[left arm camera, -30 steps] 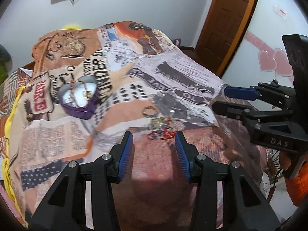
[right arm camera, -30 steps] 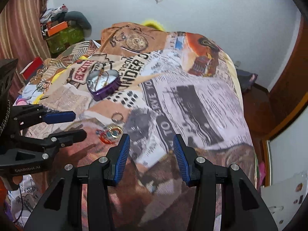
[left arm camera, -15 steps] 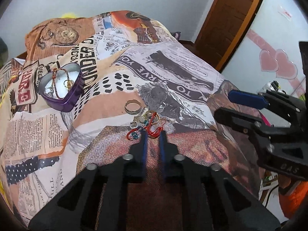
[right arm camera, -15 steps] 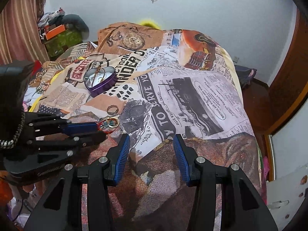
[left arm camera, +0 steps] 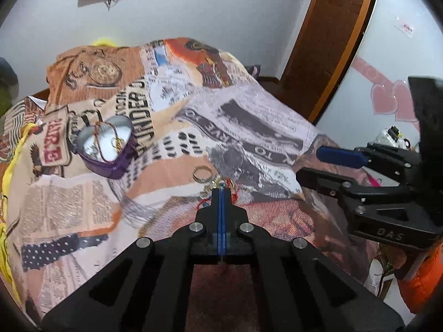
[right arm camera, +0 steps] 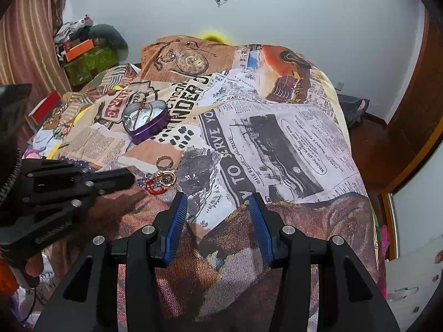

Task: Organize jewelry
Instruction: 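Move both open tools back over the remaining earrings, then grasp the colorful earrings with left tool and lift them, then close right tool on a small gold ring while left tool holds the earrings, then carry earrings in left tool and ring in right tool over the heart tin, then open both tools to drop the pieces into the purple tin, then move both open tools back over the remaining rings, then grasp the small silver ring with left tool while right tool approaches the gold ring, then close right tool on the gold ring while left tool lifts the silver ring, then carry both rings over the heart tin and lower them inside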

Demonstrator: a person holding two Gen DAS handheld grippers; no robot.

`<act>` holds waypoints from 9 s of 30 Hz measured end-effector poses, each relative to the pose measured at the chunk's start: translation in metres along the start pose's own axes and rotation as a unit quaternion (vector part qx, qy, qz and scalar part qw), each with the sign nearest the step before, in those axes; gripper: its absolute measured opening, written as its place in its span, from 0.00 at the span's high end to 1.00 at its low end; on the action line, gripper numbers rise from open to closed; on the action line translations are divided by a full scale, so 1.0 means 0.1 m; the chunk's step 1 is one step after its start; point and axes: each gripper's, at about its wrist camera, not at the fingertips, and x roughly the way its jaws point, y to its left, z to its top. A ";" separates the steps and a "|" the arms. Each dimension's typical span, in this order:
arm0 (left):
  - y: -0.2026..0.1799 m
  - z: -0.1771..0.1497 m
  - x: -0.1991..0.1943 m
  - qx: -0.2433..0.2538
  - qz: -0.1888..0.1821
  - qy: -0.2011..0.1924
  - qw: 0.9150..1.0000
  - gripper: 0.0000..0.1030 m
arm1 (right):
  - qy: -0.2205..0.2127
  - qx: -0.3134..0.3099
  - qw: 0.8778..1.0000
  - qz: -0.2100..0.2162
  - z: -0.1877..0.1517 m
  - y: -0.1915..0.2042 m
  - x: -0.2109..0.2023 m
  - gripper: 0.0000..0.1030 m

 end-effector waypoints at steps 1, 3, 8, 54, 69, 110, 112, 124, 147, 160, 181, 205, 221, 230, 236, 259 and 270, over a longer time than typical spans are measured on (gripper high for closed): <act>0.00 0.01 -0.01 0.000 -0.003 0.002 1.000 1.00 | -0.001 0.001 1.000 0.001 0.01 0.00 0.00 0.58; 0.02 0.03 0.00 0.003 -0.002 0.013 1.000 1.00 | -0.003 0.000 1.000 0.001 0.02 0.00 -0.01 0.58; 0.01 -0.01 0.14 0.008 0.019 0.037 0.999 0.59 | -0.004 0.000 1.000 0.002 0.02 0.02 -0.01 0.58; 0.53 -0.15 -0.23 -0.047 0.031 -0.016 0.998 0.93 | 0.053 -0.031 0.995 0.084 0.17 0.43 0.45 0.58; 0.75 -0.24 -0.13 -0.071 0.019 -0.012 0.997 0.93 | 0.085 -0.087 0.989 0.078 0.22 0.69 0.78 0.82; 1.15 0.42 -0.40 -0.068 0.067 -0.098 0.991 0.93 | -0.032 -0.056 0.993 0.095 1.11 0.81 0.46 0.95; 1.21 0.46 -0.36 -0.070 0.071 -0.097 0.990 0.93 | -0.029 -0.055 0.993 0.101 1.17 0.81 0.52 0.95; 1.71 0.61 0.17 -0.097 0.071 -0.054 0.991 0.93 | 0.019 -0.061 0.992 0.110 1.41 0.91 1.10 0.95; 1.93 0.57 0.67 -0.111 0.060 -0.011 0.992 0.93 | 0.111 -0.058 0.984 0.124 1.42 1.02 1.79 0.95; 1.78 0.66 0.31 -0.108 0.060 -0.034 0.992 0.90 | 0.104 -0.042 0.987 0.119 1.48 0.93 1.54 0.84; 1.02 0.43 -0.10 -0.061 0.051 -0.017 0.997 0.71 | 0.006 -0.059 0.997 0.044 1.10 0.47 0.38 0.64; 0.36 0.07 0.50 0.008 0.006 0.065 0.998 0.71 | 0.053 -0.055 0.997 0.034 0.32 0.14 0.48 0.64; 0.41 0.02 0.51 0.012 0.014 0.045 0.999 0.92 | 0.064 -0.065 0.993 0.069 0.33 0.28 0.65 0.64; 0.64 -0.02 0.35 -0.016 0.025 0.029 0.999 0.92 | 0.086 -0.082 0.989 0.088 0.41 0.45 0.89 0.64; 0.71 -0.03 0.31 -0.028 0.030 0.026 0.999 0.92 | 0.086 -0.087 0.988 0.091 0.37 0.50 0.90 0.81; 0.75 0.27 -0.39 -0.032 0.060 -0.064 0.996 0.92 | -0.022 -0.048 0.996 0.078 0.78 0.50 0.19 0.81; 0.97 0.44 -0.46 -0.044 0.078 -0.086 0.992 0.92 | -0.038 -0.051 0.993 0.101 0.97 0.71 0.24 0.81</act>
